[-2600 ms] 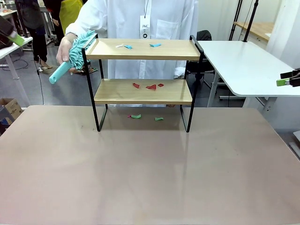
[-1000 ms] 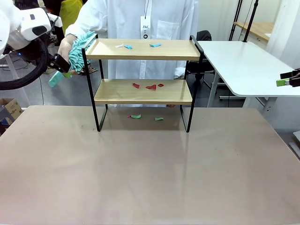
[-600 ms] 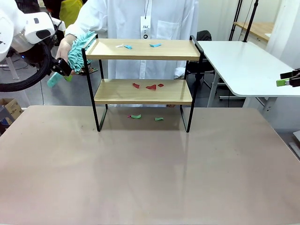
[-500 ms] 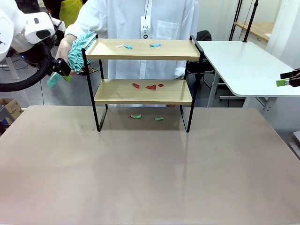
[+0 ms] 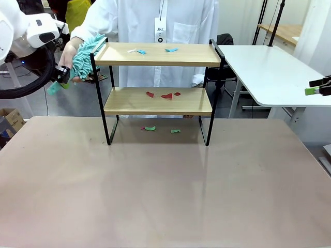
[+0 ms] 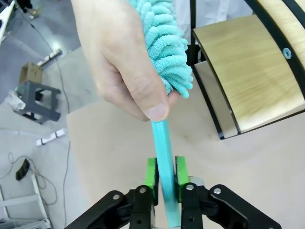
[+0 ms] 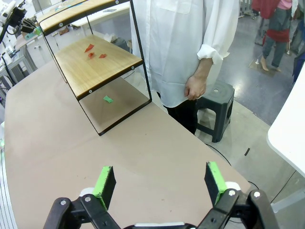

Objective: Clean the shelf.
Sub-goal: Pick up the Duster handed by the human, then clean the specific section of the Shelf indicated by the human with the Duster.

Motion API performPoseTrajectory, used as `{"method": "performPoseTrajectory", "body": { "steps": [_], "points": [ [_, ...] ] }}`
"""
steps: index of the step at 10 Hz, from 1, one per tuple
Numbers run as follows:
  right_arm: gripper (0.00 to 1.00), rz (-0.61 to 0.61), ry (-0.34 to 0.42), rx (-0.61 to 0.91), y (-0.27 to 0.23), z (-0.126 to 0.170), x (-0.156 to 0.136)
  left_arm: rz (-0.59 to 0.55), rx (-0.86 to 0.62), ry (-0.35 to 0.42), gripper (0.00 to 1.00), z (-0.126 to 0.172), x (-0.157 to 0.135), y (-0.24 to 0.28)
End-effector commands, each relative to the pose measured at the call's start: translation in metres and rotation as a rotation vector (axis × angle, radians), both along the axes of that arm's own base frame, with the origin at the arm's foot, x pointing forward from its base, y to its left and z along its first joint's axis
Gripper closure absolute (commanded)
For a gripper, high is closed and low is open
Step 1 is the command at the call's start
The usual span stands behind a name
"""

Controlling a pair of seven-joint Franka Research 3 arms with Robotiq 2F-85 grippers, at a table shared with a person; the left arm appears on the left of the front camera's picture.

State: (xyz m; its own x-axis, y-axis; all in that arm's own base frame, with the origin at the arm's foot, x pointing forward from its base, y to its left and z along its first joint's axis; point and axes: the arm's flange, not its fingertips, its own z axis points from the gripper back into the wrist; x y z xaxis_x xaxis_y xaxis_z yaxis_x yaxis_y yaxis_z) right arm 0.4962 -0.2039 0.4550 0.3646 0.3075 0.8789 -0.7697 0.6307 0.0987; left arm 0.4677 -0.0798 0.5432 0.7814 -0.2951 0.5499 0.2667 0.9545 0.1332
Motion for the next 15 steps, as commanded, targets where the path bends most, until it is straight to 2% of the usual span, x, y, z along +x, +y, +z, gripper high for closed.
{"method": "performPoseTrajectory", "body": {
  "steps": [1, 5, 6, 7, 8, 15],
  "points": [
    [0.00, 0.003, -0.004, -0.001, 0.0020, 0.0017, 0.0001, 0.085, 0.031, -0.006, 1.00, 0.0037, -0.0039, -0.0064],
    [0.00, 0.003, -0.004, -0.001, 0.0020, 0.0017, 0.0001, 0.172, 0.018, -0.001, 1.00, 0.0076, -0.0054, -0.0014],
    [0.00, 0.003, -0.004, -0.001, 0.0020, 0.0017, 0.0001, 0.172, 0.015, -0.001, 1.00, 0.0088, -0.0069, 0.0001],
    [0.00, 0.003, -0.004, -0.001, 0.0020, 0.0017, 0.0001, 0.176, 0.002, 0.039, 1.00, 0.0115, -0.0095, 0.0022],
    [0.00, 0.003, -0.004, -0.001, 0.0020, 0.0017, 0.0001, 0.132, -0.002, 0.001, 1.00, 0.0044, -0.0042, 0.0028],
    [0.00, 0.003, -0.004, -0.001, 0.0020, 0.0017, 0.0001, 0.132, -0.002, 0.001, 1.00, 0.0044, -0.0042, 0.0028]
  ]
}}
